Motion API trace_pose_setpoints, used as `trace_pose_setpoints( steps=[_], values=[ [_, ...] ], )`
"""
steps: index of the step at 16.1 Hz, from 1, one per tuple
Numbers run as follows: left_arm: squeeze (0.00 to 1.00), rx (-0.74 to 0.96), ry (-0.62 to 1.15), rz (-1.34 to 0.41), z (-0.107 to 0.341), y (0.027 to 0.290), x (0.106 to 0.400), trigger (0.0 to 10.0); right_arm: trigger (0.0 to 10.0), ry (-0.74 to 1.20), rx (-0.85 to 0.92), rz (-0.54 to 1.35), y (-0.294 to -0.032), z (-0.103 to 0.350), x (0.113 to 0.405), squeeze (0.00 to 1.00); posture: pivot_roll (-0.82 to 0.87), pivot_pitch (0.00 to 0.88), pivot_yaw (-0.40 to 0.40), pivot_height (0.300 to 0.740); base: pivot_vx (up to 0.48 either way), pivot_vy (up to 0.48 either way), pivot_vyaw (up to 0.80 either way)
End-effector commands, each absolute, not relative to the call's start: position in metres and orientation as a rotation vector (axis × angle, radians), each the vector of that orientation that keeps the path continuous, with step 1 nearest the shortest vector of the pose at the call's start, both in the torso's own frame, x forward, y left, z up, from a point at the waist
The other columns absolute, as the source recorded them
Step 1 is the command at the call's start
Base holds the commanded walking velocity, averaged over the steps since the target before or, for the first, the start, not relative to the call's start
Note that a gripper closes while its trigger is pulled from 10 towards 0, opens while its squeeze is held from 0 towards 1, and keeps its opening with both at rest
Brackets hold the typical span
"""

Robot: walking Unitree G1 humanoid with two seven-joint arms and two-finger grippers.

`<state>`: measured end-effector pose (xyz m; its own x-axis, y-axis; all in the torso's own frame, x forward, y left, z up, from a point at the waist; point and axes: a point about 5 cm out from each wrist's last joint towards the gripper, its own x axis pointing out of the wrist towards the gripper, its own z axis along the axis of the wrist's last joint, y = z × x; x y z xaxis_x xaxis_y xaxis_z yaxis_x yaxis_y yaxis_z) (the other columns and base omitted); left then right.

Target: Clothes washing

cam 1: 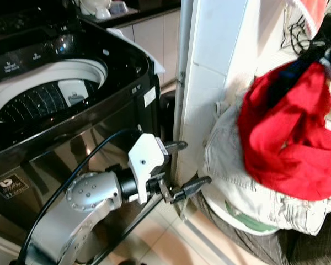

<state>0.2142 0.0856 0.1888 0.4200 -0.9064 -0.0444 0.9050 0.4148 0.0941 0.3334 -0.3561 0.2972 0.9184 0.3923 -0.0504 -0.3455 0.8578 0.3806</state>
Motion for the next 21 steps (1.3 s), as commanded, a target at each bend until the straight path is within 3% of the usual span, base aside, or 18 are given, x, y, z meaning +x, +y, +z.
trace_pose_setpoints(
  steps=[1,4,7,14,17,21],
  values=[
    [0.0,0.111,-0.031,-1.119,0.19,0.085,0.215,10.0,0.0,0.03,0.434,0.403,-0.357,0.298,0.332,0.0,-0.05,0.0,0.028,0.74,0.0,0.0,0.0],
    [0.0,0.09,-0.054,-1.094,0.191,0.078,0.219,10.0,0.0,-0.154,0.771,0.585,-0.347,0.301,0.324,0.0,-0.06,0.0,0.027,0.74,0.0,0.0,0.0],
    [0.0,0.077,-0.067,-1.091,0.192,0.075,0.22,10.0,0.0,-0.278,0.947,0.689,-0.348,0.305,0.311,0.0,-0.07,0.0,0.03,0.74,0.0,0.0,0.0],
    [0.0,0.055,-0.079,-1.105,0.192,0.068,0.221,10.0,0.0,-0.41,0.974,0.868,-0.325,0.327,0.278,0.0,-0.07,0.0,0.045,0.74,0.0,0.0,0.0],
    [0.0,0.051,-0.087,-1.095,0.192,0.069,0.221,10.0,0.0,-0.514,0.954,0.924,-0.302,0.356,0.271,0.0,-0.08,0.0,0.036,0.74,0.0,0.0,0.0],
    [0.0,0.045,-0.087,-1.094,0.191,0.068,0.221,10.0,0.0,-0.568,0.95,0.918,-0.306,0.372,0.264,0.0,-0.08,0.0,0.034,0.74,0.0,0.0,0.0]
  ],
)
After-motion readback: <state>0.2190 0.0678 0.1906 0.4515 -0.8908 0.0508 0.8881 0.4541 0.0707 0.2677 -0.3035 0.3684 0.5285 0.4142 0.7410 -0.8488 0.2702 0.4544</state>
